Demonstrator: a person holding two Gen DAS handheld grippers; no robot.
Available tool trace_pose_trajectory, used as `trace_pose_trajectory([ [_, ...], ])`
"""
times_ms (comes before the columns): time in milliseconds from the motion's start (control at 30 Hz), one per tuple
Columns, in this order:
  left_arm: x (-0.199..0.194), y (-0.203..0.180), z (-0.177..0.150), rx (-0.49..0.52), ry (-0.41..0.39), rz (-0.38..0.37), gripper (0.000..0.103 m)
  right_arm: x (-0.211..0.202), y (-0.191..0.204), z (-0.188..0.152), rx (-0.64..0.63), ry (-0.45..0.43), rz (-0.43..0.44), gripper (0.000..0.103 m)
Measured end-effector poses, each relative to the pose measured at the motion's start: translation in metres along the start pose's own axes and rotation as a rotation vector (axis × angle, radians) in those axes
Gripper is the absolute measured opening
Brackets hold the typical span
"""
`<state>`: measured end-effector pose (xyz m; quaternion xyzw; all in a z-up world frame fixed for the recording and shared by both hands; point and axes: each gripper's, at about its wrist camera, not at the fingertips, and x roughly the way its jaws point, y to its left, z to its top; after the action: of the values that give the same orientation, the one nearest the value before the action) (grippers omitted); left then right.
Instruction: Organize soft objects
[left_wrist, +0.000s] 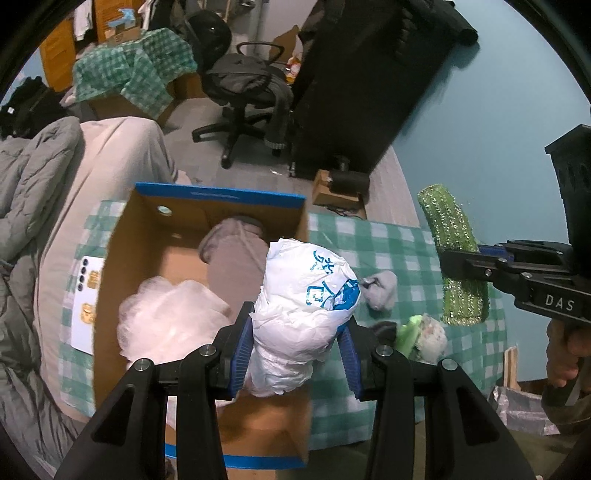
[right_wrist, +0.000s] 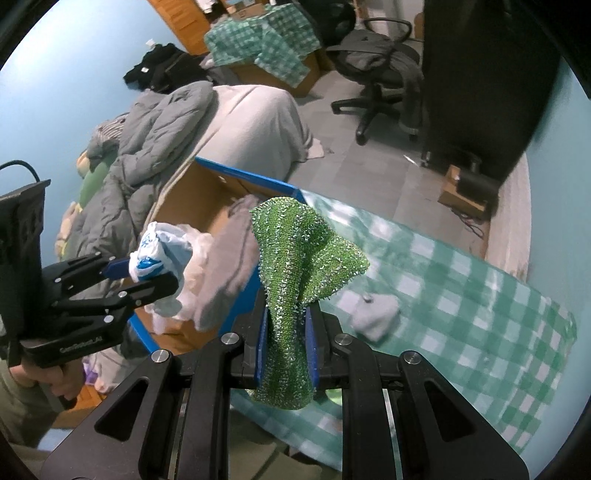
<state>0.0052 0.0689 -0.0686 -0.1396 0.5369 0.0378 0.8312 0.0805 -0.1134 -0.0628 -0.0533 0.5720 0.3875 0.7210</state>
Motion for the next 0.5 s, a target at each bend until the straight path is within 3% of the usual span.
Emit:
trace_pose_trajectory([
  [500, 0.013, 0.061, 0.028, 0.002, 0.010, 0.039, 0.043, 0.051, 0.049, 0.047, -0.067, 0.042, 0.052, 0.016],
])
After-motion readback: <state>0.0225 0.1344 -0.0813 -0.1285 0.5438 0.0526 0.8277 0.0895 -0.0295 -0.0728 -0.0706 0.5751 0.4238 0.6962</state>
